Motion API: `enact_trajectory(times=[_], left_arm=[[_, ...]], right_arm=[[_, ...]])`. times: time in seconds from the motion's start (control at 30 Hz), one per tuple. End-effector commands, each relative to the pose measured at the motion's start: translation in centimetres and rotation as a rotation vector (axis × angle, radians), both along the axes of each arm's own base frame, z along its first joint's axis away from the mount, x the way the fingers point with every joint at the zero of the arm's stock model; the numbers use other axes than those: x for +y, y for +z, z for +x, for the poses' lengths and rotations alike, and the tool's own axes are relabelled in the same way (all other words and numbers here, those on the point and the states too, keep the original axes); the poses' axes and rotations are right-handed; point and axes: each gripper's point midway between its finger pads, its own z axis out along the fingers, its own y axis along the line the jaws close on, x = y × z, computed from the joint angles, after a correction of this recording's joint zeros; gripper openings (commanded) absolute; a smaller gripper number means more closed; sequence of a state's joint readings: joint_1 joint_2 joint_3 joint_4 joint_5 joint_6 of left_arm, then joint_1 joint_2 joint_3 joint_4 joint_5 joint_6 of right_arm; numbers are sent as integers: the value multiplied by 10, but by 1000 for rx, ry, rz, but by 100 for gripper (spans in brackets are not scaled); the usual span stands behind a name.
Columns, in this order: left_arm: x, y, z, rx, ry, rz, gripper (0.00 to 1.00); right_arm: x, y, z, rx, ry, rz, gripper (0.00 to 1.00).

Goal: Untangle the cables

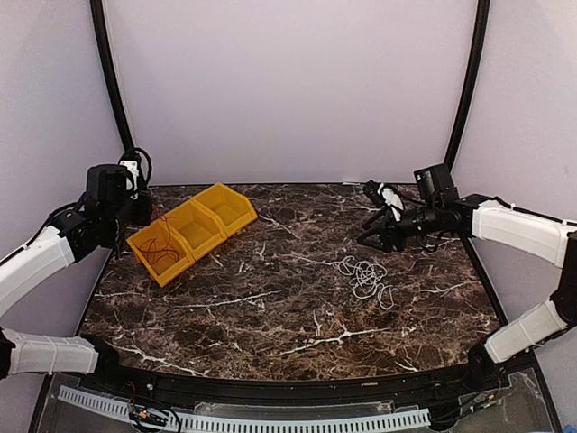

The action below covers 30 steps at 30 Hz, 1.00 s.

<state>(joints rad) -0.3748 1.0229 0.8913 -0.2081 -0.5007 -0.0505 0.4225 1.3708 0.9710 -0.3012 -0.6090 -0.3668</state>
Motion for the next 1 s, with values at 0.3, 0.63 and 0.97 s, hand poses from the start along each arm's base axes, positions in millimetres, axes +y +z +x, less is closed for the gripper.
enact_trajectory(times=[0.3,0.63,0.97], left_arm=[[13,-72,-21,154,77,-38,0],[41,-57,-37,176,186,13,0],[35,-83,-42,273,163,3,0]], right_arm=[[-2,-12,7,-25,-1,-21,55],[-3,-14,6,-30,0,-26,55],[-1,-16,5,-25,12,-25,55]])
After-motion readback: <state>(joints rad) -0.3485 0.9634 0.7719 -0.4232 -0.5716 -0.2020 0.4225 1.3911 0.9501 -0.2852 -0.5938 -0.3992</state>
